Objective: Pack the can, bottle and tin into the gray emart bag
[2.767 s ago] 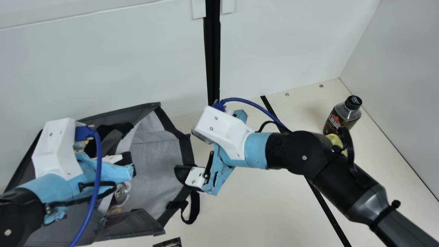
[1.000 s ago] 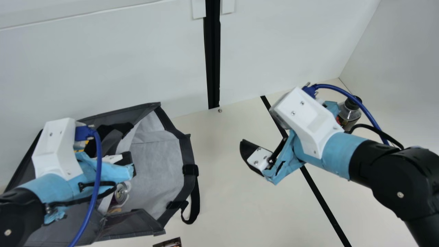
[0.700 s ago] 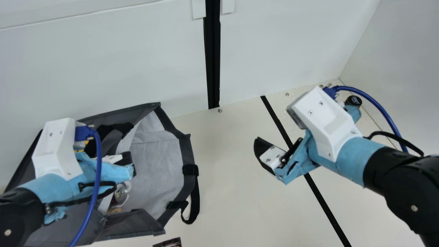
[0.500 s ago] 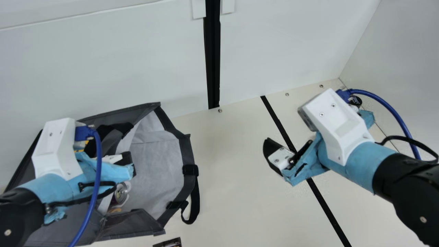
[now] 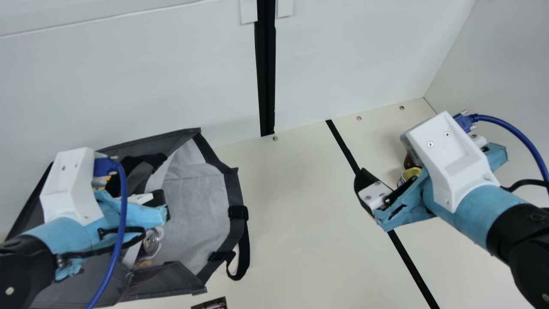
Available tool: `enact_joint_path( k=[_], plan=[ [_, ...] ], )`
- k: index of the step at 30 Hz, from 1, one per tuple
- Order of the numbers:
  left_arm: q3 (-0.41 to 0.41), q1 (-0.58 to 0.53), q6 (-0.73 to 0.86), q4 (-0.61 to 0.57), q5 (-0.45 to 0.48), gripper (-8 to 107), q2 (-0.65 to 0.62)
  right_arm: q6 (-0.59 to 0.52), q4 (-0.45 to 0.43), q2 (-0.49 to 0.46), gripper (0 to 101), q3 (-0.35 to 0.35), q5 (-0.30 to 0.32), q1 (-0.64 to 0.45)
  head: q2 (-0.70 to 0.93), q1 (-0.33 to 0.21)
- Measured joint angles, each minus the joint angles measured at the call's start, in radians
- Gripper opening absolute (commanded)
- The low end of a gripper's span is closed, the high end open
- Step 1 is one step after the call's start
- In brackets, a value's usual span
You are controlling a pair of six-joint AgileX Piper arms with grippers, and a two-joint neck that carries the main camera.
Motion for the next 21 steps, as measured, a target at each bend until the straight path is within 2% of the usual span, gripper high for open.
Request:
enact_joint_path(
  k=[8,21],
  plan=[
    [0.000,0.000,0.000,0.000,0.000,10,0.000,0.065,-0.078,-0.013,91,-0.019,0.030,0.001,-0.002,0.000],
    [0.000,0.000,0.000,0.000,0.000,10,0.000,0.096,-0.102,-0.041,91,-0.039,0.074,-0.008,-0.002,0.000]
  ],
)
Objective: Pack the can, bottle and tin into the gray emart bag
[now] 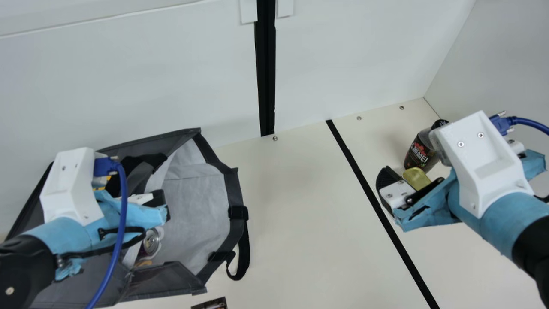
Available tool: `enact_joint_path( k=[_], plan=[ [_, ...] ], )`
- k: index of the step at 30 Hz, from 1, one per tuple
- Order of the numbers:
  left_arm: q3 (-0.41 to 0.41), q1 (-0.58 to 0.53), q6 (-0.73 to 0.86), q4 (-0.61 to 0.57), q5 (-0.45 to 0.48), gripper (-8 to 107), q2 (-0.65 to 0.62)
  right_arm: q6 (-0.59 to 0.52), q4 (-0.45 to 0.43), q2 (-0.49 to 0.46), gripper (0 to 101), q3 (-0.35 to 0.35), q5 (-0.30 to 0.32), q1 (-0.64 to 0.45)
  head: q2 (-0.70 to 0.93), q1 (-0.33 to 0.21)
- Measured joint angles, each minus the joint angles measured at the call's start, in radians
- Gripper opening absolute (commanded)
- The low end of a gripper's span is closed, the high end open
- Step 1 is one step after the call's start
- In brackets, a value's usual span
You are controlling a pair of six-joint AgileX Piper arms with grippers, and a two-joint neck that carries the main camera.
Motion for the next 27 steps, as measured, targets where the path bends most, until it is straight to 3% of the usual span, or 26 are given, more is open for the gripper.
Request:
enact_joint_path(
  k=[27],
  plan=[
    [0.000,0.000,0.000,0.000,0.000,10,0.000,-0.045,0.053,-0.038,91,-0.061,0.058,-0.071,0.000,0.000]
  ],
)
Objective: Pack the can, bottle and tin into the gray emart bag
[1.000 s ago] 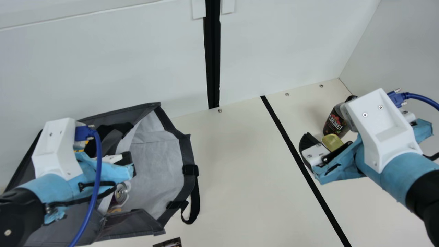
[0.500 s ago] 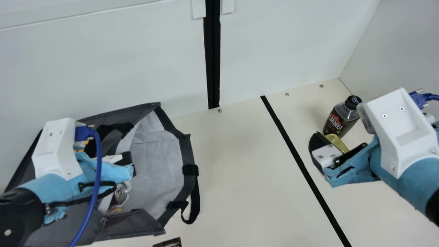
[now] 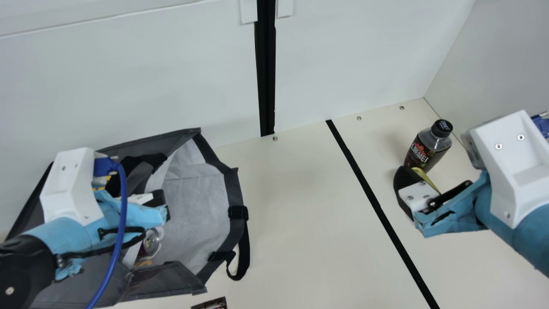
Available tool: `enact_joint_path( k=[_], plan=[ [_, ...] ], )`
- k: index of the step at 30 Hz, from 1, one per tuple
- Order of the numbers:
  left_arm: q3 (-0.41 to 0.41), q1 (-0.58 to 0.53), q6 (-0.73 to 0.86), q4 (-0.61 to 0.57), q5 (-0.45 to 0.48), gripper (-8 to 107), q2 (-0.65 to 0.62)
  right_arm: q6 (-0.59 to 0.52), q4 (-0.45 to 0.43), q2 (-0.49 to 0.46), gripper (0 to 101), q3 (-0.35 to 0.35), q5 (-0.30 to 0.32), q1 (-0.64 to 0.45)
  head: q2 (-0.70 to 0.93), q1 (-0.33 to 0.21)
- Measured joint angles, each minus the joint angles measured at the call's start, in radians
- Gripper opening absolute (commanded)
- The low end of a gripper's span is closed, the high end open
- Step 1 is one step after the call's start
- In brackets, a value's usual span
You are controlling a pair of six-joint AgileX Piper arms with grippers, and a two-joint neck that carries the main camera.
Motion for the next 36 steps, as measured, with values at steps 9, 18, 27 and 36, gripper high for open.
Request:
enact_joint_path(
  k=[9,18,27,36],
  plan=[
    [0.000,0.000,0.000,0.000,0.000,10,0.000,0.000,-0.002,-0.001,91,-0.016,0.013,-0.007,0.002,0.000],
    [0.000,0.000,0.000,0.000,0.000,10,0.000,0.004,-0.008,-0.002,91,-0.033,0.025,-0.003,0.002,0.000],
    [0.000,0.000,0.000,0.000,0.000,10,0.000,0.016,-0.019,0.000,91,-0.047,0.036,0.011,0.002,0.000],
    [0.000,0.000,0.000,0.000,0.000,10,0.000,0.037,-0.028,0.004,91,-0.055,0.050,0.021,0.002,0.000]
  ],
)
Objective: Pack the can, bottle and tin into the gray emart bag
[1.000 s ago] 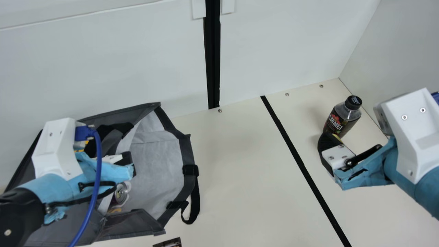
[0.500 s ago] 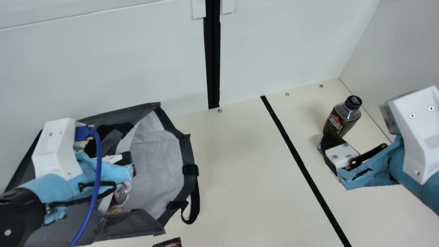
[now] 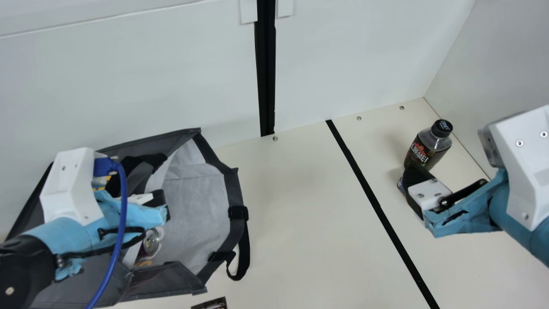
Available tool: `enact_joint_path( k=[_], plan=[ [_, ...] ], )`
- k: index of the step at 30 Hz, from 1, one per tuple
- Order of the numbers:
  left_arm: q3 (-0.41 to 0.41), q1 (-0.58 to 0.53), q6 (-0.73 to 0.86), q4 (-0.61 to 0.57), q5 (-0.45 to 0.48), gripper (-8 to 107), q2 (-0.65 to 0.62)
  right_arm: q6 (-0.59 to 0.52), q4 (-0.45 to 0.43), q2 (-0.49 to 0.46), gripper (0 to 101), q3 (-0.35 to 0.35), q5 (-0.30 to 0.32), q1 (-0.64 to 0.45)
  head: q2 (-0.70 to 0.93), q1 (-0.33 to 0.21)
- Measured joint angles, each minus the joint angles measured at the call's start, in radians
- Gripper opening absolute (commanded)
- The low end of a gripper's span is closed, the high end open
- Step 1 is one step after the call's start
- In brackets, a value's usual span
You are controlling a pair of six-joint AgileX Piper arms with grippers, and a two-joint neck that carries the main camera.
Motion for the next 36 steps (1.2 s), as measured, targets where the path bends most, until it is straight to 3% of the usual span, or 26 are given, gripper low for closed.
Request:
enact_joint_path(
  k=[24,36],
  plan=[
    [0.000,0.000,0.000,0.000,0.000,10,0.000,0.008,-0.036,0.056,91,0.014,-0.027,-0.052,-0.002,0.000],
    [0.000,0.000,0.000,0.000,0.000,10,0.000,-0.028,-0.008,0.111,91,0.025,-0.054,-0.118,-0.002,0.000]
  ],
)
